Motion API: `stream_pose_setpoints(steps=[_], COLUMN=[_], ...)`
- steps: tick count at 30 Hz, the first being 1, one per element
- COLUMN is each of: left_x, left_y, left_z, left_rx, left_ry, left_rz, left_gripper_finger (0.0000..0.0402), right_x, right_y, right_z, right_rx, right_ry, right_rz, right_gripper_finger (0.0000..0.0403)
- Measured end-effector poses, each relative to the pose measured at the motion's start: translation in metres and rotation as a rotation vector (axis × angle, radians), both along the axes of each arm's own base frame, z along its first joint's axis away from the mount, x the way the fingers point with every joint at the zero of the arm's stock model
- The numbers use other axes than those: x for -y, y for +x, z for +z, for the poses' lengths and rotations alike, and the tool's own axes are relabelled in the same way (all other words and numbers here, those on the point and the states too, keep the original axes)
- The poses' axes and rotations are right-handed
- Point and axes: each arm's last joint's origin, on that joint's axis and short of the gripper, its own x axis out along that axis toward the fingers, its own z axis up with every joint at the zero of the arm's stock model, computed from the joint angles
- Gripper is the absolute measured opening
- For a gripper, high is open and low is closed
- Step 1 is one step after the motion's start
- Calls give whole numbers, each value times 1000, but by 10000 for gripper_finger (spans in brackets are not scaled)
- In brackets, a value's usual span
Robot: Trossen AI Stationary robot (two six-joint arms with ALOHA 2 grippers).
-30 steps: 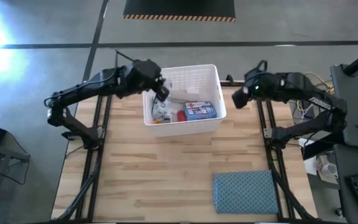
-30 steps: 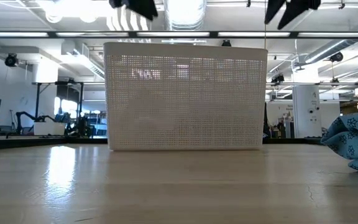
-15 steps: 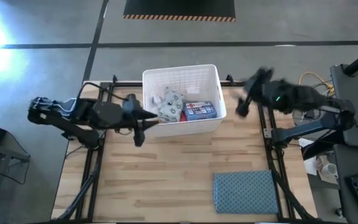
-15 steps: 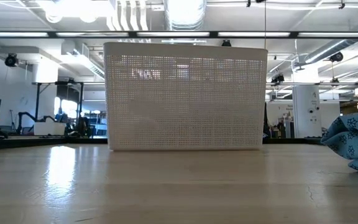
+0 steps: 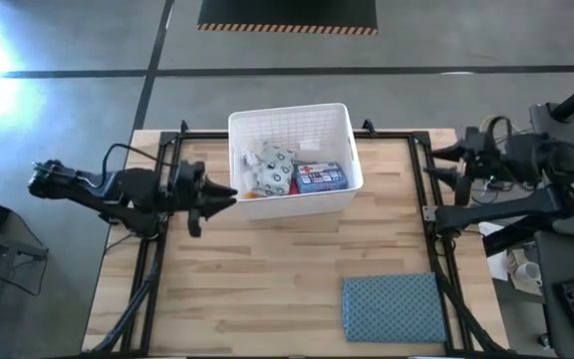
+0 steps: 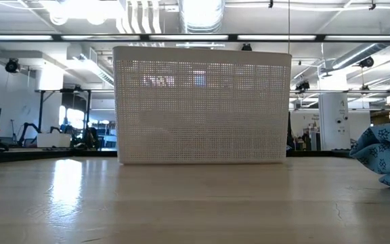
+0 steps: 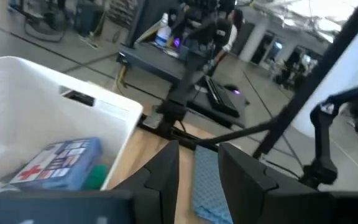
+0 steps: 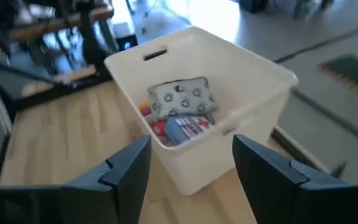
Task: Pick & place medical supplies in basket/bin
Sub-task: Return to Home Position
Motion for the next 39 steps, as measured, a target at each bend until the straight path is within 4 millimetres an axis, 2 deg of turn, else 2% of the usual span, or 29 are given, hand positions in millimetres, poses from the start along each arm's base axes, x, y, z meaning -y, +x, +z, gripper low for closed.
stream_pose_setpoints(steps=[5,10,15,17,21,24,26,30,32,35,39], left_x=[-3,-2,-5,-7,-10,-12,-13,-15,-16,-18,-18], left_y=[-8,-18,-33,-40,-56,-66,-70,-73,-76,-80,-76], left_z=[-39,-72,-104,-112,-121,-129,-134,-150,-154,-161,-175], left_rx=[58,261,349,365,423,450,449,419,441,461,402], left_ry=[9,25,25,29,48,69,70,89,104,107,85], left_rz=[15,-83,-82,-80,-99,-138,-138,-128,-115,-114,-143], left_gripper_finger=[92,92,92,92,92,92,92,92,92,92,92], right_x=[-2,-3,-5,-6,-6,-2,0,-6,-6,-5,-7], right_y=[-19,-30,-33,-36,-26,-20,-13,9,14,21,25], right_z=[-39,-77,-109,-116,-125,-129,-135,-131,-134,-148,-157], right_rx=[103,254,378,437,404,385,407,573,620,580,612], right_ry=[85,123,197,206,218,194,255,106,82,108,169], right_rz=[67,72,155,177,189,18,-72,184,200,170,213], right_gripper_finger=[217,217,217,217,217,217,217,217,217,217,217])
